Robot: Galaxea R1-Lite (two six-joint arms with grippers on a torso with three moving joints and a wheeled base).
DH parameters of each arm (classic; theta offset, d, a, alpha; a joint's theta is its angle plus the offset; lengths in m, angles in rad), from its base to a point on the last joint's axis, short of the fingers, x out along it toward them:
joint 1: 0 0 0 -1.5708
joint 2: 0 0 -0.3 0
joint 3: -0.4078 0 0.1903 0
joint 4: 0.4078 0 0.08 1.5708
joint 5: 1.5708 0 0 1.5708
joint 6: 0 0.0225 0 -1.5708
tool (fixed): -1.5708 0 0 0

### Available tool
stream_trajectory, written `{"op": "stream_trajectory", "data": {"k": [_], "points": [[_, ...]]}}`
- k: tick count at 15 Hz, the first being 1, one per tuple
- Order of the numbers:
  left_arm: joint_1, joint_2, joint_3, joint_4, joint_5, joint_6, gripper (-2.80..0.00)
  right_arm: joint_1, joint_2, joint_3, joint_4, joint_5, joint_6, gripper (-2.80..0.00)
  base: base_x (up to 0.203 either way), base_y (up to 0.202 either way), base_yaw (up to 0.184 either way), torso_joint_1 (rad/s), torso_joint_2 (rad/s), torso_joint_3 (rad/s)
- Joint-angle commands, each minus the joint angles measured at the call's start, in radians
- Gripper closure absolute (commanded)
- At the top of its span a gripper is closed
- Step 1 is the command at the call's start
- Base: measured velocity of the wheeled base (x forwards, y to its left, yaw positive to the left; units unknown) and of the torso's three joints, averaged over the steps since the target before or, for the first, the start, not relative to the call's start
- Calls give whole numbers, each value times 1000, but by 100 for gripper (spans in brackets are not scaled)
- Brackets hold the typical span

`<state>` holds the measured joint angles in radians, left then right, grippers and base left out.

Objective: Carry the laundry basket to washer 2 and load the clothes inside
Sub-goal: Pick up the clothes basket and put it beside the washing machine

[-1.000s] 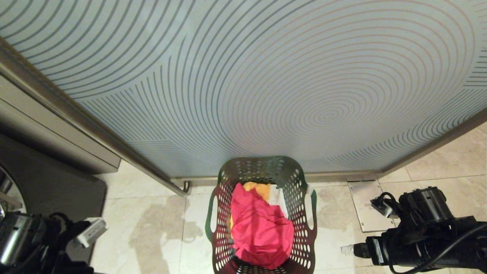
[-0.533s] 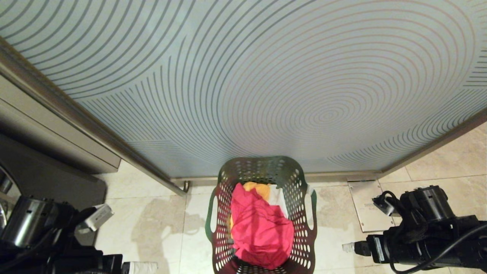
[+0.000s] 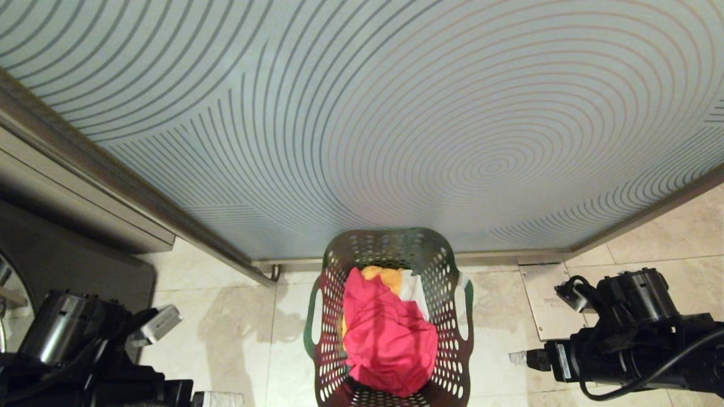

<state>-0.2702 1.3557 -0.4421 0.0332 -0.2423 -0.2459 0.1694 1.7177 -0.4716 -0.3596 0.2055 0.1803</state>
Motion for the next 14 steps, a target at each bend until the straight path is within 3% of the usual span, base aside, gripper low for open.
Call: {"op": "stream_trajectory", "data": {"k": [1,4,8,14], "points": [[-3,2,-3,1,-2,-3,-280,1,-13,-19,-1,2,-2,-280,0,0,0,-2,7,-173],[-6,-6,-6,1,-2,-3,-280,15,-34,-82,30,0,-2,-280,0,0,0,3,3,-190],[-13,-9,-21,2,2,-36,-280,50,-90,-182,198,10,1,-280,0,0,0,2,2,-198],[-58,-26,-24,0,6,-61,-280,68,-112,-238,207,12,7,-280,0,0,0,5,2,-190]]}}
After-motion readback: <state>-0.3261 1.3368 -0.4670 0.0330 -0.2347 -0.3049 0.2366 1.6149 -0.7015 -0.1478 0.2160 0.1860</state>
